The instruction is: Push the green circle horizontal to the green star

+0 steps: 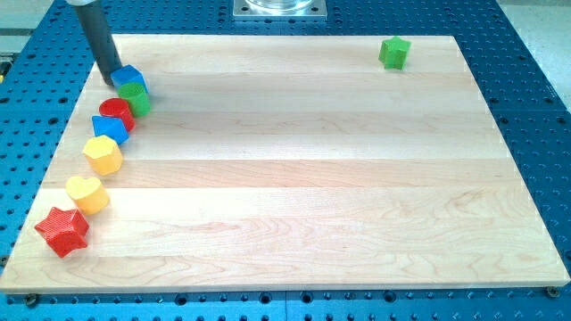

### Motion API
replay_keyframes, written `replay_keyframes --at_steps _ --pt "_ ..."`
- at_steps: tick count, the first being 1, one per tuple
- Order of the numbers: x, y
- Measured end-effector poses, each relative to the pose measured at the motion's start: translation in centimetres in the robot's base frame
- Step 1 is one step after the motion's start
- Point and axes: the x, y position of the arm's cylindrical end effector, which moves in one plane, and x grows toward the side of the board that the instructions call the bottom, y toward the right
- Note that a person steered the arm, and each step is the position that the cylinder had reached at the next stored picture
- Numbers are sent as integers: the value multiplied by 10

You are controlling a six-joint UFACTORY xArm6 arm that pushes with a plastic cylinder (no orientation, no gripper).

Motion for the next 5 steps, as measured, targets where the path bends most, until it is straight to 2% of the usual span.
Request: replay_keyframes --at_steps 1,2,4,5 --pt "34 -14" --pt "50 25" --pt "46 179" --pt "45 152"
